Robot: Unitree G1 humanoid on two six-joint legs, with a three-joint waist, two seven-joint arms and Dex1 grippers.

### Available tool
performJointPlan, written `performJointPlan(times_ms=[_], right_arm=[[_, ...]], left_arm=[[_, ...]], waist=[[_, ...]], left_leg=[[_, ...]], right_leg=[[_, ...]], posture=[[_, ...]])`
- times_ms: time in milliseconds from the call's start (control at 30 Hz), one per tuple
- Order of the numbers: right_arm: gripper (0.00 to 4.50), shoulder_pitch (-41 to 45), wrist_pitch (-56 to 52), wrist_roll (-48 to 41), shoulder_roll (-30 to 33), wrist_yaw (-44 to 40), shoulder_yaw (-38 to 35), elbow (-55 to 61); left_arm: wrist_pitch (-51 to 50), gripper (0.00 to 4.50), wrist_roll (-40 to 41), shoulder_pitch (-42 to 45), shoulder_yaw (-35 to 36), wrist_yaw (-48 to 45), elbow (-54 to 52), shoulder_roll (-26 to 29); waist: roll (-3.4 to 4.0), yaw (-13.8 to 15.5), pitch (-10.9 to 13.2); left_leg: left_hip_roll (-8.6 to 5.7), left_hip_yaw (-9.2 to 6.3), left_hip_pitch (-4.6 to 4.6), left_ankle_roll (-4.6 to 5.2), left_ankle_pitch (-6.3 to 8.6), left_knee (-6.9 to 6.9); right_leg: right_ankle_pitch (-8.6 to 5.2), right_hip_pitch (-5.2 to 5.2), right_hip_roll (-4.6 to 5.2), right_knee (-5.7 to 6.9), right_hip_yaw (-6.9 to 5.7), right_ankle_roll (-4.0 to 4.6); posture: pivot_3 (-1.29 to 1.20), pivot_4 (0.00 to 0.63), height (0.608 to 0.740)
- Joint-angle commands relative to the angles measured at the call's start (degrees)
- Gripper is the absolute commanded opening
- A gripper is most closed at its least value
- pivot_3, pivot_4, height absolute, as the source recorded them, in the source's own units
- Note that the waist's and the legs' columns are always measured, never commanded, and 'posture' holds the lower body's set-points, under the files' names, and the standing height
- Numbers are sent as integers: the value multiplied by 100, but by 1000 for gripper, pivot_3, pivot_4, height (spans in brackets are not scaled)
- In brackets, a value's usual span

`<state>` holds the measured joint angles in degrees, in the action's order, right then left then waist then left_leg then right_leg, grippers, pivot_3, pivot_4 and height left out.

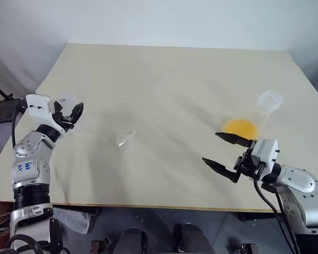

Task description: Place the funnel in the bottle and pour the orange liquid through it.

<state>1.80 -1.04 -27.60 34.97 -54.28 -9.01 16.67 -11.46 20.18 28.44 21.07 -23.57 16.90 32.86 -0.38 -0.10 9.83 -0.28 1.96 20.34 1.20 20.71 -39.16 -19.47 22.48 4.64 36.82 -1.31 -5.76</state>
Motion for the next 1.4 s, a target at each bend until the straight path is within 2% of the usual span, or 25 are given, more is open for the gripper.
performJointPlan(times_ms=[33,167,333,467,567,633,800,1000,1167,1400], right_arm=[[4500,0,123,-9,-49,54,-29,228],[4500,16,119,16,-81,71,-6,226],[4500,19,88,8,-39,66,-84,229],[4500,-143,51,-28,69,66,-279,311],[4500,-359,15,-66,150,106,-468,432],[4500,-553,-17,-84,186,156,-614,558],[4500,-1301,-127,-154,210,343,-1147,1060],[4500,-2205,-209,-215,123,533,-1704,1607],[4500,-2673,-215,-224,-22,695,-1952,1865],[4500,-2803,-184,-140,-153,838,-1911,1983]], left_arm=[[159,2275,13,112,84,-111,-18,118],[147,2271,206,92,165,-357,-66,87],[-112,2271,846,189,227,-1489,-414,399],[-743,2271,1268,523,-180,-2423,-778,685],[-1205,2271,1458,867,-716,-3075,-1062,658],[-1458,2271,1516,1100,-1155,-3376,-1200,456],[-1518,2271,1354,1532,-2177,-3821,-1159,-571],[37,2271,300,1880,-2711,-3853,275,-1370],[678,2271,-89,2225,-2749,-3969,1164,-1588],[1044,2271,-305,2365,-2706,-4065,1631,-1672]], waist=[[0,0,0],[0,-1,0],[-3,-5,2],[-3,7,2],[-3,89,2],[-3,97,2],[-3,147,2],[-3,78,2],[-7,96,4],[-7,139,5]], left_leg=[[0,0,0,0,0,0],[0,0,0,0,0,0],[0,0,0,0,0,0],[0,-1,1,0,0,0],[-4,-10,3,0,0,-3],[-6,-7,4,2,1,-4],[-7,-5,10,2,0,-7],[1,14,5,-7,-9,-6],[-1,20,5,0,-20,-5],[-2,18,6,0,-19,-5]], right_leg=[[0,0,0,0,0,0],[0,0,0,0,0,0],[0,1,0,0,-1,0],[0,1,0,1,-1,0],[0,-4,2,0,-2,0],[1,-5,2,-2,1,-2],[1,-2,-6,-1,2,-3],[1,2,-22,-2,14,-3],[1,1,-20,-3,24,-3],[1,3,-15,-2,24,-3]], posture=[[0,150,740],[0,150,740],[0,150,740],[0,150,740],[0,150,740],[0,150,740],[0,150,740],[0,150,740],[0,150,740],[0,150,740]])
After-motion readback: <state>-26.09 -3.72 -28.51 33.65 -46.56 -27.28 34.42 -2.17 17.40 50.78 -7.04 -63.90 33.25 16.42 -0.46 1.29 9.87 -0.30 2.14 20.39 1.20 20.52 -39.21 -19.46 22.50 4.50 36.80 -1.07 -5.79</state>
